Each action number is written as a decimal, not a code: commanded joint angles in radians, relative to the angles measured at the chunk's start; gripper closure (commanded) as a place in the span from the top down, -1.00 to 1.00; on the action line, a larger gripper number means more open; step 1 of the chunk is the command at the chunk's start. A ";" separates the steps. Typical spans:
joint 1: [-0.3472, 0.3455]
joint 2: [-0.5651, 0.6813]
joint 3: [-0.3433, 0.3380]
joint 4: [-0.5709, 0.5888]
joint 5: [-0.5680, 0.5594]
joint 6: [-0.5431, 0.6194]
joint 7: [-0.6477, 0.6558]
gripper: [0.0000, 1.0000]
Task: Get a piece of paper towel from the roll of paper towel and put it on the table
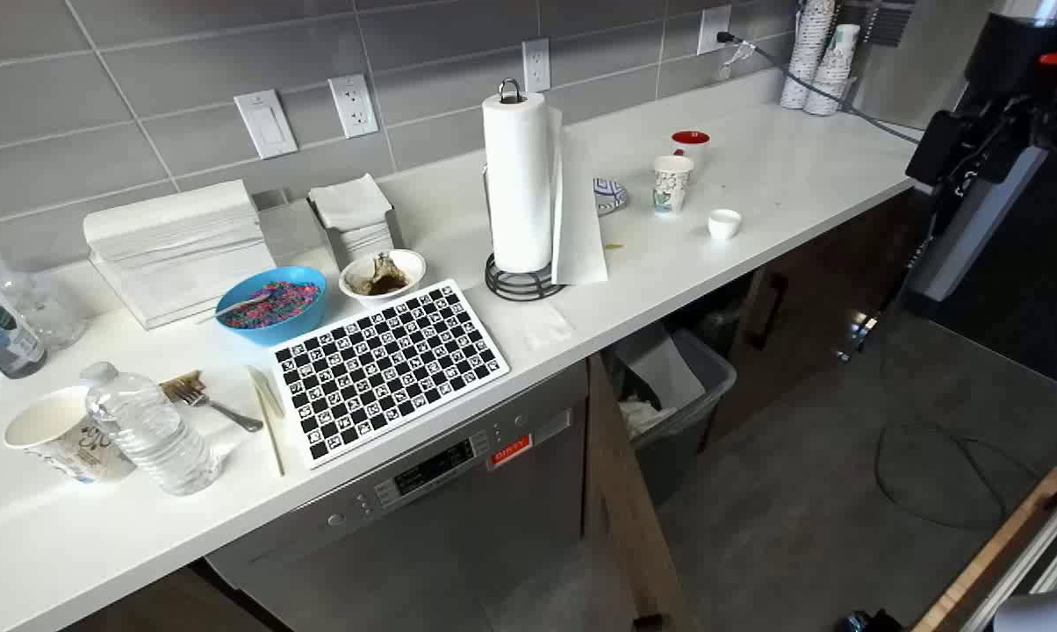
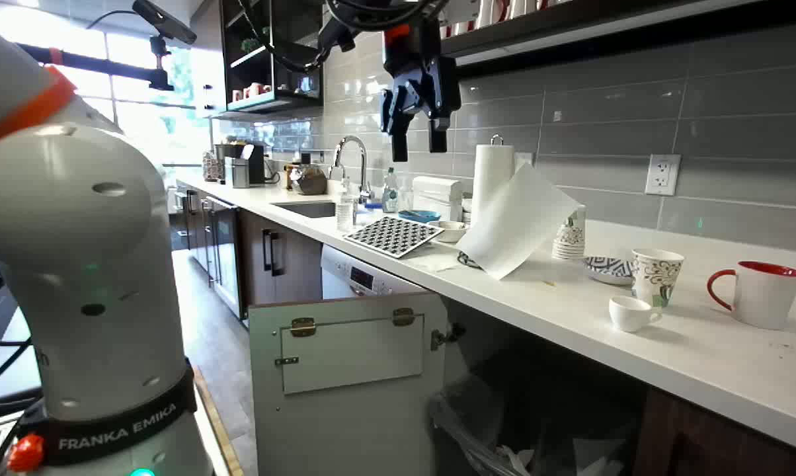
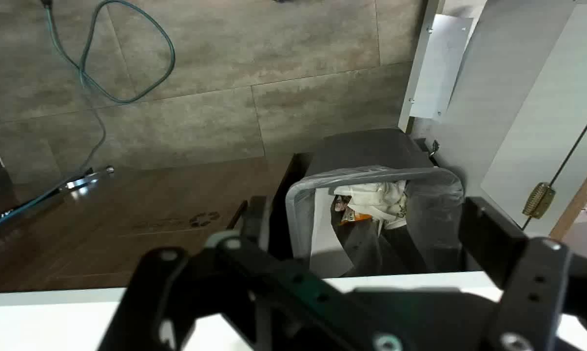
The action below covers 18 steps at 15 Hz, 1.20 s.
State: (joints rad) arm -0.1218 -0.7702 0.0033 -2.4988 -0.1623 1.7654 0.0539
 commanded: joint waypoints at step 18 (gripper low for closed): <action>0.214 0.535 -0.196 0.119 0.187 0.707 -0.529 1.00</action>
State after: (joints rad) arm 0.0123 -0.4137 -0.1275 -2.4765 -0.0984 2.3901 -0.2974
